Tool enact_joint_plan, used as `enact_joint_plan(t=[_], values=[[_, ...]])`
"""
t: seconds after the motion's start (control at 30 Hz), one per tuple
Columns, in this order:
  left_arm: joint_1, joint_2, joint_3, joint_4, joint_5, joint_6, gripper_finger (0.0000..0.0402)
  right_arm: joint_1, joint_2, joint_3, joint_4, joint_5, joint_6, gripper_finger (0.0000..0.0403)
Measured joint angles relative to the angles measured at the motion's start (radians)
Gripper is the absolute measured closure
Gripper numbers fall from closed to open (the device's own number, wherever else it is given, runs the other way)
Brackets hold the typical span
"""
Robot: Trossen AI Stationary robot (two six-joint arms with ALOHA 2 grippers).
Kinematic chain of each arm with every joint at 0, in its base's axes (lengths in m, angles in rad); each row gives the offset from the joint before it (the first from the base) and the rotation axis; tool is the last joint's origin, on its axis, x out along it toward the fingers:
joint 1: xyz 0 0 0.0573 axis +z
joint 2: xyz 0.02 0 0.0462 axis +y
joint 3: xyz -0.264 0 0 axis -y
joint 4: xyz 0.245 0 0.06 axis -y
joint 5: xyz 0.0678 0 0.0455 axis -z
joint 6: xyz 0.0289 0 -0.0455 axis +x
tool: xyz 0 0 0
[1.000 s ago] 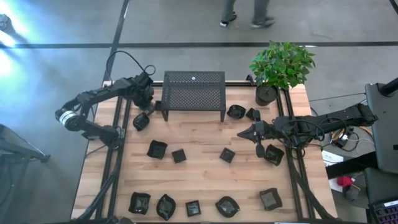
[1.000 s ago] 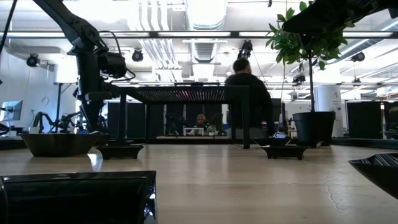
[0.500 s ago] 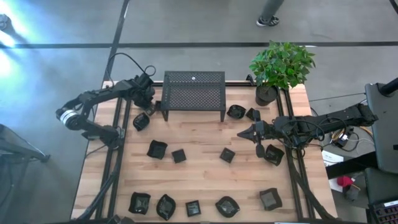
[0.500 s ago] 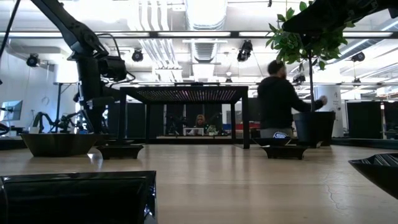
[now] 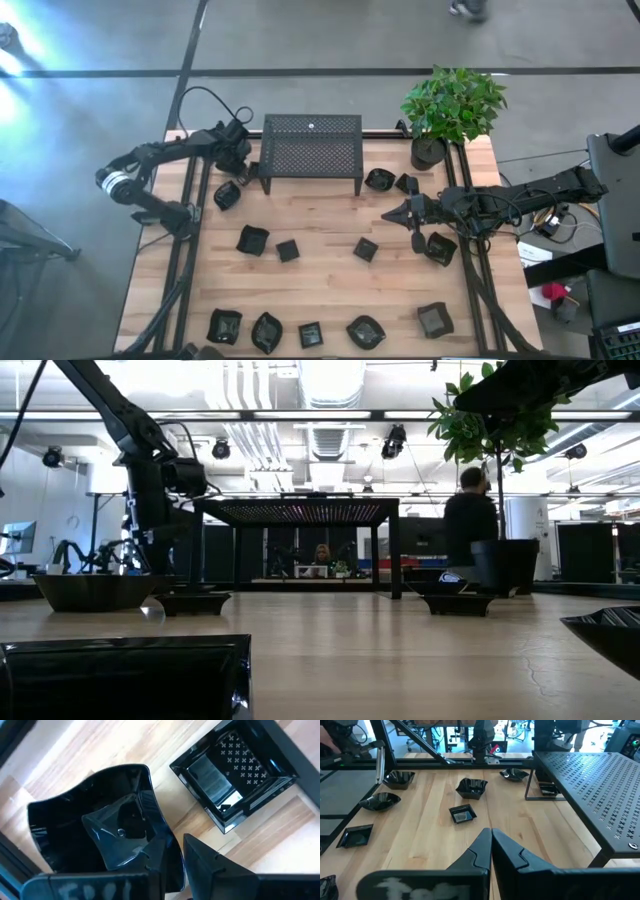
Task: Pick & Place Mini shaped plates
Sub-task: Stack the black distorted square plate on top of the other black distorted square plate
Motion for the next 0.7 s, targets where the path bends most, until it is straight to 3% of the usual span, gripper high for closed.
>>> enact_joint_plan(t=[0.2, 0.33, 0.43, 0.7], values=[[0.000, 0.033, 0.000, 0.009, -0.002, 0.008, 0.0349, 0.000, 0.000, 0.000, 0.000, 0.000, 0.000, 0.0394], [0.000, 0.042, 0.001, 0.012, -0.021, 0.011, 0.0389, 0.000, 0.000, 0.000, 0.000, 0.000, 0.000, 0.0394], [-0.002, 0.038, 0.002, 0.010, -0.060, 0.021, 0.0397, 0.000, 0.000, 0.000, 0.000, 0.001, 0.000, 0.0394], [-0.010, -0.056, 0.008, -0.086, -0.119, 0.016, 0.0401, 0.000, 0.000, 0.000, 0.002, 0.001, 0.004, 0.0394]])
